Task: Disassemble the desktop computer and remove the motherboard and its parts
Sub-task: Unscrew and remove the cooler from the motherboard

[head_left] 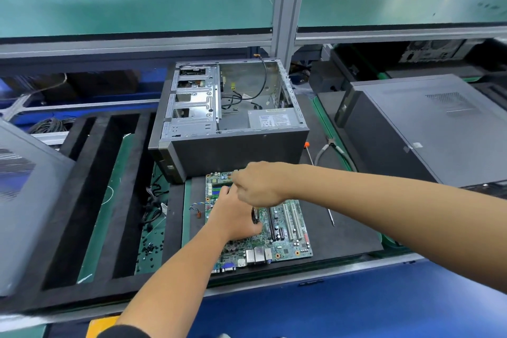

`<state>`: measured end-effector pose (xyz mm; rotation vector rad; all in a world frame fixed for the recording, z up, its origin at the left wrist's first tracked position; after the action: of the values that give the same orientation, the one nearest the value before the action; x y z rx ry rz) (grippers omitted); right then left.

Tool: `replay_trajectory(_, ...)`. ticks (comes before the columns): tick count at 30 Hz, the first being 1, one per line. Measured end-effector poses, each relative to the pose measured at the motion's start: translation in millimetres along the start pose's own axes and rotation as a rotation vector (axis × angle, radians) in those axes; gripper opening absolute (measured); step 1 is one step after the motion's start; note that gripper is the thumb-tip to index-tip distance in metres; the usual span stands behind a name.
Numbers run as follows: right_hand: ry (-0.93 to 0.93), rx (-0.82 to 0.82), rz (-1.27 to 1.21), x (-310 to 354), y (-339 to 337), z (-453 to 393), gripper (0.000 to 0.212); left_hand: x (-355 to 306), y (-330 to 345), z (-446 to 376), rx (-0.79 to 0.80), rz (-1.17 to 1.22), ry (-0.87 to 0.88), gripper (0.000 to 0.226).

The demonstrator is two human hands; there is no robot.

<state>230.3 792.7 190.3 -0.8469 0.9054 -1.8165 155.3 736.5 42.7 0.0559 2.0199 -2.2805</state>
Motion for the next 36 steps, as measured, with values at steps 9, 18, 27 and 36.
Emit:
replay_trajectory(9,-0.089,0.192,0.405,15.1,-8.6,5.7,0.028,2.0,3.5,1.0,0.009,0.081,-0.009,0.053)
replay_trajectory(18,-0.234,-0.001,0.444,9.4,-8.5,9.7,0.034,1.3,1.2,0.8,-0.019,0.024,0.026,0.056)
replay_trajectory(27,0.258,0.115,-0.135,-5.5,-10.6,-4.7,0.028,1.2,2.5,-0.1,-0.037,-0.084,0.008,0.059)
replay_trajectory(36,-0.363,0.045,0.806,22.7,1.7,11.5,0.045,1.4,3.1,1.4,0.015,0.077,0.015,0.045)
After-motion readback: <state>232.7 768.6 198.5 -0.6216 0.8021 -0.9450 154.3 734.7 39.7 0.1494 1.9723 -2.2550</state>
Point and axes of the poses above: each hand's wrist, its own z-axis away from the middle knuckle, its own y-axis out of the palm, x = y × z, the point moved 2 cm from there along -z, towards the middle knuckle, and after that the axes turned 3 degrees about x, right-handed, at the moved point
